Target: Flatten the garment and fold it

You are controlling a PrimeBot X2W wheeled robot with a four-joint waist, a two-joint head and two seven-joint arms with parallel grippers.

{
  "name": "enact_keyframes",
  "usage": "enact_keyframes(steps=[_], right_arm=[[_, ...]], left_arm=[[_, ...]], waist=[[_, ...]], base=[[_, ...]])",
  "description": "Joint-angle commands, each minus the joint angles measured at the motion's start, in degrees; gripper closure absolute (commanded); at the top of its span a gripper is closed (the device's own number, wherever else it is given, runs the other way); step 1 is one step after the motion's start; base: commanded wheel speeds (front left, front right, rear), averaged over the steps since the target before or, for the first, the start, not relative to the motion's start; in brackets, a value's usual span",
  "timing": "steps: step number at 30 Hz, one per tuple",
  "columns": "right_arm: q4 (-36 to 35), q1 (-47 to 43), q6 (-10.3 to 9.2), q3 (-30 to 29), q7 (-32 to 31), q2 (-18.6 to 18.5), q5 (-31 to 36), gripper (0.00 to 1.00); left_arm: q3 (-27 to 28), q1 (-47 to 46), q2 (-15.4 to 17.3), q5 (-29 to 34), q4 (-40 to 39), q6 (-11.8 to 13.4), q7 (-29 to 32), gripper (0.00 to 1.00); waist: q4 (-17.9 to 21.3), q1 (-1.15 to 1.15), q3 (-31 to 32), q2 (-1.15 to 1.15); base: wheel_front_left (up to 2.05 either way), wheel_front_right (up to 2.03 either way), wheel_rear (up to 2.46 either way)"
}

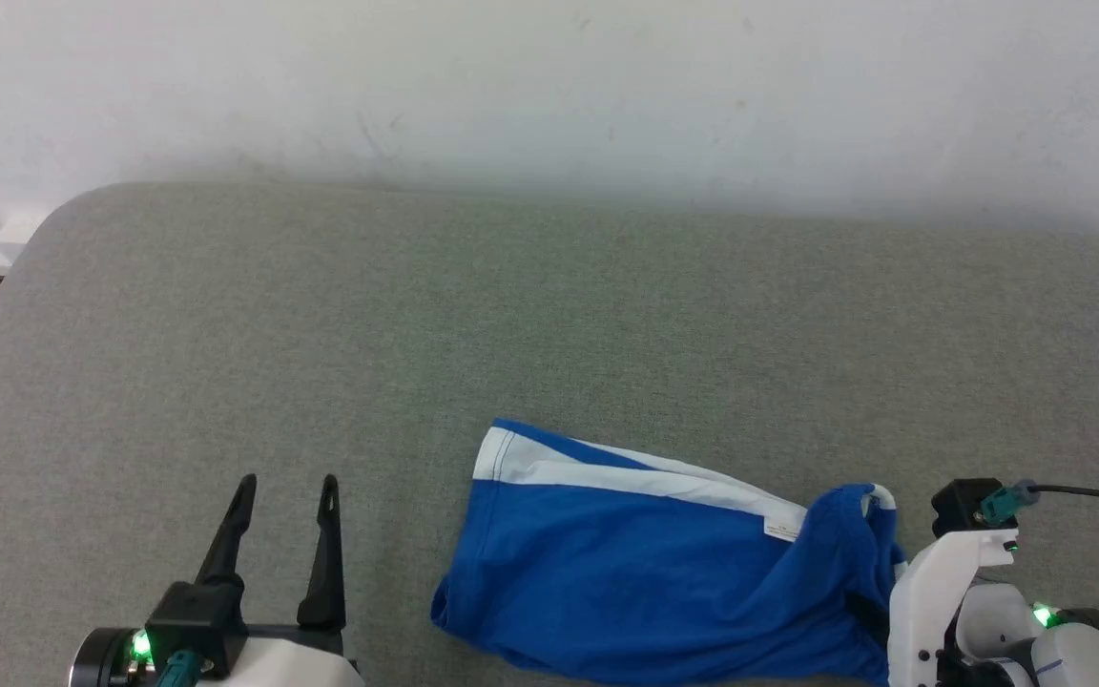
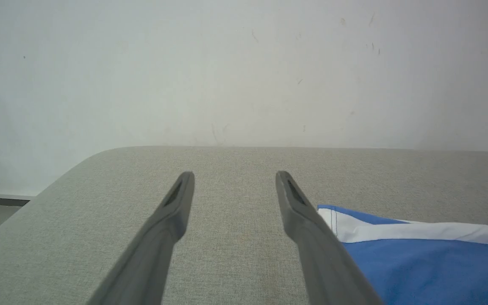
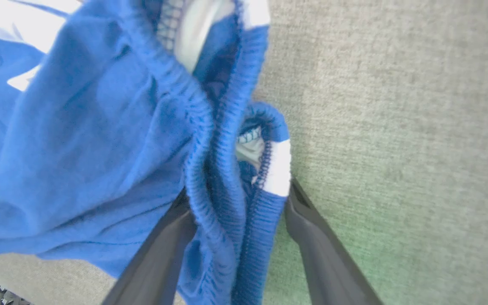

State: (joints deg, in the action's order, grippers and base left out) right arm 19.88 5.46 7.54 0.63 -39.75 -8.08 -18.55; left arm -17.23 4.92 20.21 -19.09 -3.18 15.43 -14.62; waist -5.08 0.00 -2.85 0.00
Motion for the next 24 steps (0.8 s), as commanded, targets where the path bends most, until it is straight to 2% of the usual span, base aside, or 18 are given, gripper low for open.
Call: enact_keyframes(steps=[1, 7, 12, 19, 24], right_arm=[[2.6, -0.8, -0.05, 1.6, -0.6, 0.9, -1.0, 1.00], [0.4, -0.8, -0.05, 3.4, 1.5, 0.0, -2.7, 1.00], [-4.9, -2.1, -0.05, 3.2, 2.5, -2.9, -3.8, 1.00], [-10.9, -5.6, -0.05, -5.9, -0.4, -7.1, -3.6, 1.00], [-14.5, -6.5, -0.05, -12.7, -4.6, -6.2, -6.3, 1.00]], left_arm=[[0.2, 0.6, -0.2, 0.7, -0.4, 0.1, -0.3, 0.00], [0.0, 0.8, -1.0, 1.0, -0.6, 0.0, -0.3, 0.00], [0.0, 1.6, -1.1, 1.0, -0.6, -0.2, -0.4, 0.00], [-0.1, 2.2, -1.2, 0.7, -0.7, -0.5, -0.4, 0.00], [-0.1, 1.9, -1.3, 0.7, -0.5, -0.6, -0.4, 0.00]], waist=[[-0.3, 0.00, -0.2, 0.00], [0.4, 0.00, 0.6, 0.00], [1.7, 0.00, 1.8, 0.00], [2.7, 0.00, 2.4, 0.00], [2.8, 0.00, 2.4, 0.00]], base=[[0.00, 0.00, 0.00], [0.00, 0.00, 0.00], [0.00, 0.00, 0.00], [0.00, 0.00, 0.00], [0.00, 0.00, 0.00]])
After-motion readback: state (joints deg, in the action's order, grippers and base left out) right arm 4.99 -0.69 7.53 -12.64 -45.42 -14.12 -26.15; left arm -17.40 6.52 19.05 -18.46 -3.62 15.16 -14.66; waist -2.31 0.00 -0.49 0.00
